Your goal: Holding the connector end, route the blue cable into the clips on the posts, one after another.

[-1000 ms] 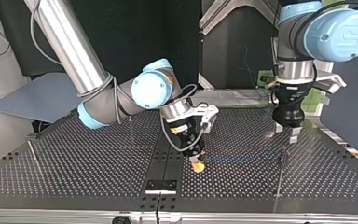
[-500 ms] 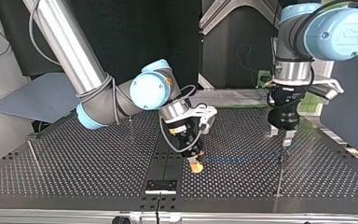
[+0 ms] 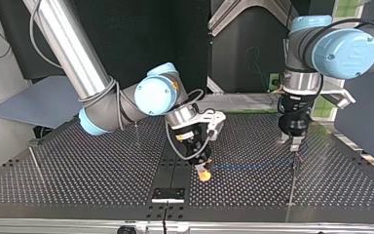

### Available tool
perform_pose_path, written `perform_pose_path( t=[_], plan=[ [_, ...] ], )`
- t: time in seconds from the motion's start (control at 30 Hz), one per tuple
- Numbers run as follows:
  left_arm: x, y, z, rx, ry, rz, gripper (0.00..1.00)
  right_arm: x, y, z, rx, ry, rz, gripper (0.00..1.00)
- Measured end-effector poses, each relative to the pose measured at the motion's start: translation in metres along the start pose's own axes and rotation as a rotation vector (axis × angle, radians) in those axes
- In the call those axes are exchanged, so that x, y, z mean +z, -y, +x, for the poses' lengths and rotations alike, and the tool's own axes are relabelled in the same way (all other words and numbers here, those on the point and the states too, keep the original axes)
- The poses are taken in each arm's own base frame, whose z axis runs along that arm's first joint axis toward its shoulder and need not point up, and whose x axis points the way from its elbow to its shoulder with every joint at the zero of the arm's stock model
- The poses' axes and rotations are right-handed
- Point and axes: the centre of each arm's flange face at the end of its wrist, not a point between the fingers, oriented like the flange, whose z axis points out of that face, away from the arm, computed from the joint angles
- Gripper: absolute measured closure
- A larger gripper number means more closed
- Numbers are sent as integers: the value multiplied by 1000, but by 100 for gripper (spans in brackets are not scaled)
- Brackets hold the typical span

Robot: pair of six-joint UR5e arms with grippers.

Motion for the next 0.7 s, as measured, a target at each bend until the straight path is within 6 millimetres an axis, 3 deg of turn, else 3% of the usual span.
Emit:
perform_pose_path(
  t=[0.37,0.7],
  plan=[
    [-20,2,-27,79,72,6,0,0,-2,0,0,0,0,100],
    [-4,11,-6,108,32,50,0,1,-5,1,-1,-1,-1,100]
  ],
)
